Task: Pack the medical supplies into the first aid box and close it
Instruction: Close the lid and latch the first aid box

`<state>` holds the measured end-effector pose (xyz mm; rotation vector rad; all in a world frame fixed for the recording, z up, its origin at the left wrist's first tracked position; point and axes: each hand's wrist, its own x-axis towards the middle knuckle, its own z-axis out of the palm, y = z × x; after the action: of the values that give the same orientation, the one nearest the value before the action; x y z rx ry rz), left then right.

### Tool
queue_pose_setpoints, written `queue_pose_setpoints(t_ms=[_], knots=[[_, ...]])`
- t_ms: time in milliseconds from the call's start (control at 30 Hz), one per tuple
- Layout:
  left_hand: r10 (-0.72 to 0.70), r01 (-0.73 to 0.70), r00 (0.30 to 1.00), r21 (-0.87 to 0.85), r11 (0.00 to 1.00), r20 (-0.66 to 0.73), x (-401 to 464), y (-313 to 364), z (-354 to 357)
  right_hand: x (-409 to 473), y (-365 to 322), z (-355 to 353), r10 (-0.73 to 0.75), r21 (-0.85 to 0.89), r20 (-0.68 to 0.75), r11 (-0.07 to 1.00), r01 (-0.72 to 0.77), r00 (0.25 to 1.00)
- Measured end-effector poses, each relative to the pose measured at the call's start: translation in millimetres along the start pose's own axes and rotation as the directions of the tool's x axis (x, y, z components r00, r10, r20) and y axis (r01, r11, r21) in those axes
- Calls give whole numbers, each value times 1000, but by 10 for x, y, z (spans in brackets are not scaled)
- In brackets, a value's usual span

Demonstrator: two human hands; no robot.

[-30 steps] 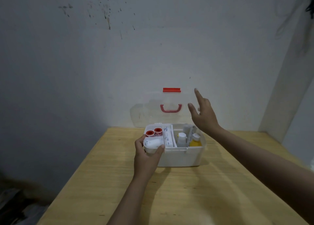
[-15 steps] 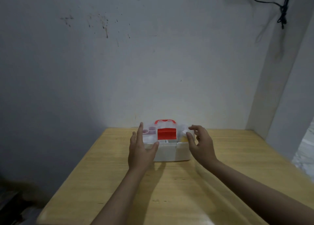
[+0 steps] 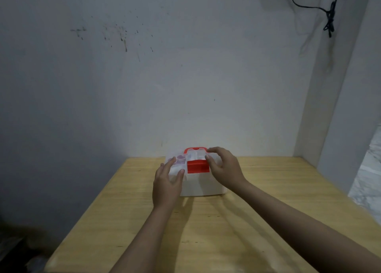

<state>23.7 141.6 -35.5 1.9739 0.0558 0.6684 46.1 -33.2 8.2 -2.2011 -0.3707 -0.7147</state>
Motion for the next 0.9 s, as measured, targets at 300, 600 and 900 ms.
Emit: queue_pose_setpoints(t_ms=[300,600,900], knots=[[33,-31,999,74,997,-31,21,-40,11,37,-57,10,222,270,75,934,-234,972],[67,-65,997,39,997,-39,3,-78,36,-55,125,3,54,209,125,975,-80,991],[23,-25,999,-71,997,-22,21,-76,46,-138,235,133,-130,-18,40,991,131,991]])
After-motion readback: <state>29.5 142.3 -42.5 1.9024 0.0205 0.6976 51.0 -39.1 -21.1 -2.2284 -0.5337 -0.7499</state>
